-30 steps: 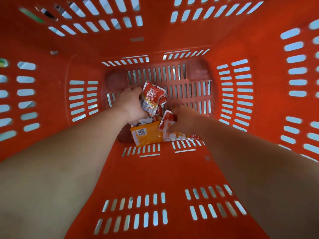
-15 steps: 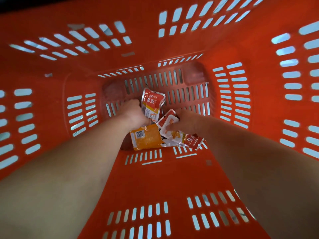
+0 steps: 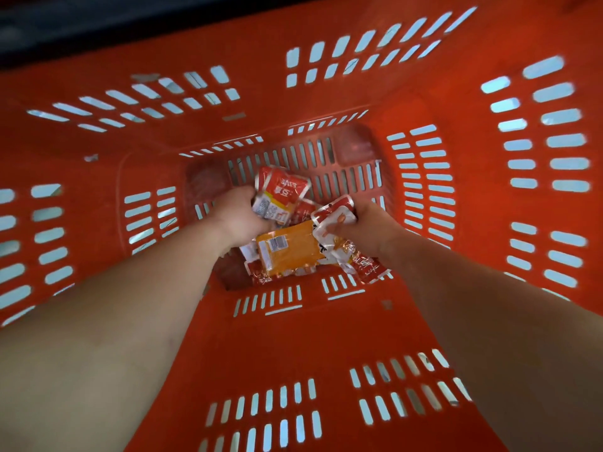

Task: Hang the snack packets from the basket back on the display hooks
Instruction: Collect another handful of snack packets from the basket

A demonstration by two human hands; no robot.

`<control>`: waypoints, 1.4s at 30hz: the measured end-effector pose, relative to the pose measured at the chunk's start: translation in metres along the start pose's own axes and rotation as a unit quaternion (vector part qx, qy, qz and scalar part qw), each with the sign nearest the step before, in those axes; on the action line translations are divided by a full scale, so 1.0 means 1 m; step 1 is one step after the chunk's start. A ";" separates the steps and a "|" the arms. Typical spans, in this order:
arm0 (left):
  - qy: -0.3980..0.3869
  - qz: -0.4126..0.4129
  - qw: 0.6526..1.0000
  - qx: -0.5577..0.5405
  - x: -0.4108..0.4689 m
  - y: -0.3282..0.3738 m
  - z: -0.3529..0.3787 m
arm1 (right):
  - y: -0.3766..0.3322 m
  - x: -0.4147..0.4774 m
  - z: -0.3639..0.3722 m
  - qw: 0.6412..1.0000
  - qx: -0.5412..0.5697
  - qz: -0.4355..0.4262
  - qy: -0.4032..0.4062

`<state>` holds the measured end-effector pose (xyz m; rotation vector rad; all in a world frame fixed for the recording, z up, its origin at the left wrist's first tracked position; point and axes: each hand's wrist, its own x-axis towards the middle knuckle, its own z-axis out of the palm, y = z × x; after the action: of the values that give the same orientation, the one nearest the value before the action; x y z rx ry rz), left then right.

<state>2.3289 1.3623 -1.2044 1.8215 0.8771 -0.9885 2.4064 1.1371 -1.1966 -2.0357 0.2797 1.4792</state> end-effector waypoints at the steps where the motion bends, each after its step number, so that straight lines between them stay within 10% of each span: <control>1: -0.002 -0.006 1.000 -0.026 0.000 -0.002 -0.001 | 0.000 -0.004 -0.005 1.000 0.022 0.005 0.019; 14: 0.048 -0.112 0.920 -0.373 -0.021 -0.011 0.030 | -0.017 -0.011 0.013 0.891 0.410 0.111 0.163; 42: -0.081 -0.046 0.884 -0.459 -0.007 0.007 0.028 | -0.019 -0.004 0.020 0.964 0.264 0.031 -0.018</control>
<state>2.3238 1.3329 -1.2052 0.8810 1.0841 -0.5906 2.3985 1.1633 -1.1908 -1.5799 0.6518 1.3007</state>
